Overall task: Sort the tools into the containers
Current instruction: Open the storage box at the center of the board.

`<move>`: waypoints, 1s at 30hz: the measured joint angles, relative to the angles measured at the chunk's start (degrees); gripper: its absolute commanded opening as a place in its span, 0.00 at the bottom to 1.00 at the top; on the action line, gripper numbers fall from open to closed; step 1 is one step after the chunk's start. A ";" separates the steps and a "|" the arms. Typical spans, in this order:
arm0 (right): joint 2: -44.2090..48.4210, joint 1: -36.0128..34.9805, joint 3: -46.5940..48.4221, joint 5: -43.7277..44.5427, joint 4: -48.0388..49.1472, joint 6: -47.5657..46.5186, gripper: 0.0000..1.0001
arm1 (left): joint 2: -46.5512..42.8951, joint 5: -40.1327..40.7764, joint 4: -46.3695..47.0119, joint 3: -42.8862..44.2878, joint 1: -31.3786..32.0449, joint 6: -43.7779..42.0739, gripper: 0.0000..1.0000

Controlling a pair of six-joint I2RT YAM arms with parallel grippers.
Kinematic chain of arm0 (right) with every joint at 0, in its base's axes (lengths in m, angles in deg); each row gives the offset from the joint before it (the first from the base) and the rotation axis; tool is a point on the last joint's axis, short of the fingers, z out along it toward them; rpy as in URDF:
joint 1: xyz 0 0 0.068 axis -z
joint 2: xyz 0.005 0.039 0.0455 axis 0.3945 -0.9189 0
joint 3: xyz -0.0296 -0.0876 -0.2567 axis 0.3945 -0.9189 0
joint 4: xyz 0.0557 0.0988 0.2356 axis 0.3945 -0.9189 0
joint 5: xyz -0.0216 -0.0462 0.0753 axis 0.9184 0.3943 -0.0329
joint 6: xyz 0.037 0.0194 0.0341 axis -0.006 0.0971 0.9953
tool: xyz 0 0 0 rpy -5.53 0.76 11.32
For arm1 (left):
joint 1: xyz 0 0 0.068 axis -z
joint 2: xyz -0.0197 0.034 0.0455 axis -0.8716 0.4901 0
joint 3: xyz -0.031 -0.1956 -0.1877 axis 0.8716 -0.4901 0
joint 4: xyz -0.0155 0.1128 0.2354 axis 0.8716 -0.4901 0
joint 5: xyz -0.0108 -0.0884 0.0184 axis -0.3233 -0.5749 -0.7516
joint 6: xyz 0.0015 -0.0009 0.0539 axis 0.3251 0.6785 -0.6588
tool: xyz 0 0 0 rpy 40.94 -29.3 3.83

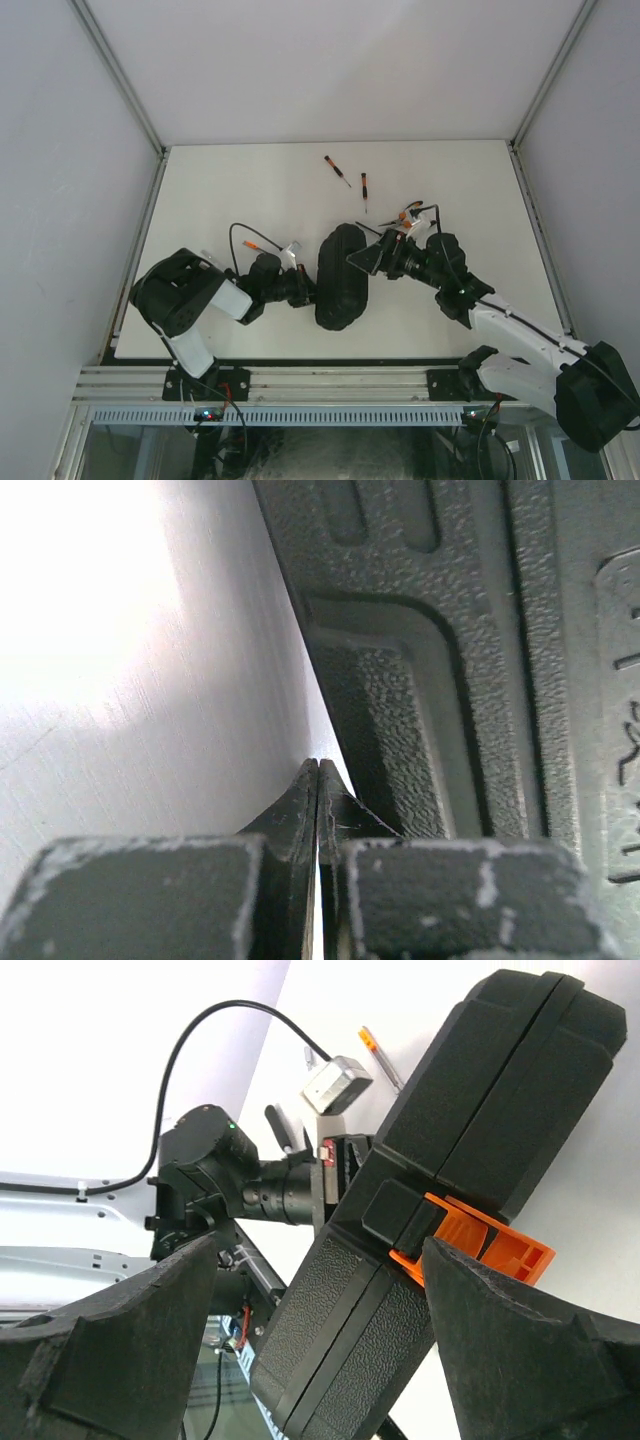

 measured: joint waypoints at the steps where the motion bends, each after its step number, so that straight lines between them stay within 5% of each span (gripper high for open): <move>1: -0.31 -0.24 0.33 0.04 0.31 0.02 0.82 | 0.00 0.00 0.00 0.00 0.00 0.00 0.00; 14: -3.82 -4.72 2.36 -2.60 1.62 1.86 0.82 | 0.00 0.07 -0.90 0.96 0.94 -0.90 0.00; 30: 1.60 -4.79 4.20 9.49 -20.17 -5.42 0.81 | -2.99 0.46 -3.72 0.96 0.87 -2.14 0.00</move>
